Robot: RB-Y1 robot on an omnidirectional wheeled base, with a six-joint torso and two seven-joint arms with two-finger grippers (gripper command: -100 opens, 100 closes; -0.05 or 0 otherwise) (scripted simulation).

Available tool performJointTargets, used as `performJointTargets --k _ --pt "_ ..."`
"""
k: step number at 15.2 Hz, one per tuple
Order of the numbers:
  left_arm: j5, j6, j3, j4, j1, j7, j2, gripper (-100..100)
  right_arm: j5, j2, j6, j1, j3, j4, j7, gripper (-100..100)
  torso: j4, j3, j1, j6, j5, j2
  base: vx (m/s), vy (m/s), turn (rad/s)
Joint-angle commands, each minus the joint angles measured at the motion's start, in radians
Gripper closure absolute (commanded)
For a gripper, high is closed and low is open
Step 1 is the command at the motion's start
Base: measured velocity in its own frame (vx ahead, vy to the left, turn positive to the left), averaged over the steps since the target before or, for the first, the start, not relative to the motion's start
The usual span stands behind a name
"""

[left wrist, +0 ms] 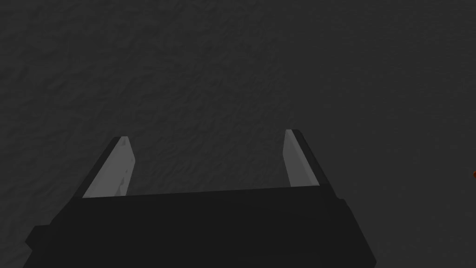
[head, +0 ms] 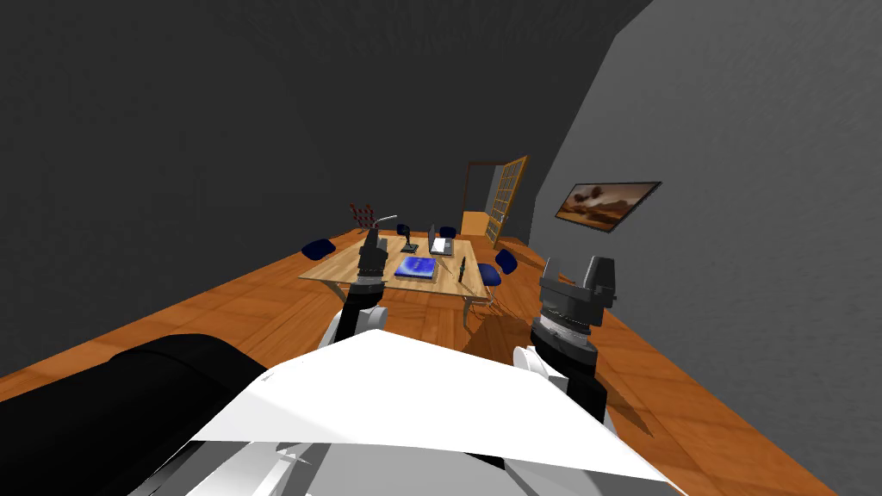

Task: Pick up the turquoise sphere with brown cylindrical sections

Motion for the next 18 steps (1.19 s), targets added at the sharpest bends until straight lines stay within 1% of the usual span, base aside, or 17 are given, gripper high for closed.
performJointTargets --k 1,2,3,4,6,7,9,10,12,13,14,15,16,17,18 --pt "0.0 0.0 0.0 0.0 0.0 0.0 0.0 0 0.005 -0.049 0.001 -0.005 -0.002 0.012 0.009 -100 0.0 0.0 0.0 0.0 0.0 0.0 0.005 0.008 -0.001" --pt "0.0 0.0 0.0 0.0 0.0 0.0 0.0 0 0.005 -0.049 0.001 -0.005 -0.002 0.012 0.009 -100 0.0 0.0 0.0 0.0 0.0 0.0 0.007 0.012 -0.003" --pt "0.0 0.0 0.0 0.0 0.0 0.0 0.0 0 0.01 -0.082 0.003 -0.011 -0.004 0.023 0.018 -100 0.0 0.0 0.0 0.0 0.0 0.0 0.008 0.018 -0.004" --pt "0.0 0.0 0.0 0.0 0.0 0.0 0.0 0 0.01 -0.082 0.003 -0.011 -0.004 0.023 0.018 -100 0.0 0.0 0.001 0.0 0.0 -0.001 0.008 0.023 -0.003" --pt "0.0 0.0 0.0 0.0 0.0 0.0 0.0 0 0.025 -0.138 0.006 -0.027 -0.009 0.058 0.045 -100 0.0 0.0 0.001 0.0 0.0 -0.001 0.011 0.032 -0.007" --pt "0.0 0.0 0.0 0.0 0.0 0.0 0.0 0 0.025 -0.145 0.006 -0.027 -0.009 0.058 0.045 -100 0.0 -0.001 0.002 0.0 0.0 -0.001 0.014 0.039 -0.005" --pt "0.0 0.0 0.0 0.0 0.0 0.0 0.0 0 0.046 -0.196 0.012 -0.05 -0.016 0.106 0.083 -100 0.0 -0.001 0.003 0.0 0.001 -0.001 0.022 0.055 -0.007" --pt "0.0 0.0 0.0 0.0 0.0 0.0 0.0 0 0.046 -0.199 0.012 -0.05 -0.016 0.106 0.083 -100 0.0 -0.001 0.003 0.0 0.001 -0.002 0.022 0.06 -0.01" --pt "0.0 0.0 0.0 0.0 0.0 0.0 0.0 0 0.072 -0.246 0.018 -0.078 -0.026 0.166 0.13 -100 -0.001 -0.001 0.004 0.0 0.001 -0.002 0.026 0.066 -0.01" --pt "0.0 0.0 0.0 0.0 0.0 0.0 0.0 0 0.072 -0.246 0.018 -0.078 -0.026 0.167 0.13 -100 -0.001 -0.001 0.005 0.0 0.001 -0.002 0.027 0.075 -0.011" --pt "0.0 0.0 0.0 0.0 0.0 0.0 0.0 0 0.086 -0.267 0.022 -0.094 -0.031 0.201 0.157 -100 -0.001 -0.001 0.005 0.0 0.001 -0.002 0.024 0.073 -0.01" --pt "0.0 0.0 0.0 0.0 0.0 0.0 0.0 0 0.086 -0.267 0.022 -0.094 -0.031 0.201 0.157 -100 -0.001 -0.001 0.005 0.0 0.001 -0.002 0.029 0.067 -0.009" --pt "0.0 0.0 0.0 0.0 0.0 0.0 0.0 0 0.102 -0.286 0.026 -0.111 -0.037 0.237 0.185 -100 -0.001 -0.001 0.005 0.0 0.001 -0.003 0.035 0.066 -0.009" --pt "0.0 0.0 0.0 0.0 0.0 0.0 0.0 0 0.102 -0.286 0.026 -0.111 -0.037 0.237 0.185 -100 -0.001 -0.002 0.005 0.0 0.001 -0.003 0.032 0.055 -0.009" --pt "0.0 0.0 0.0 0.0 0.0 0.0 0.0 0 0.119 -0.303 0.03 -0.13 -0.043 0.269 0.215 -100 -0.001 -0.002 0.004 0.0 0.001 -0.003 0.034 0.063 -0.009"
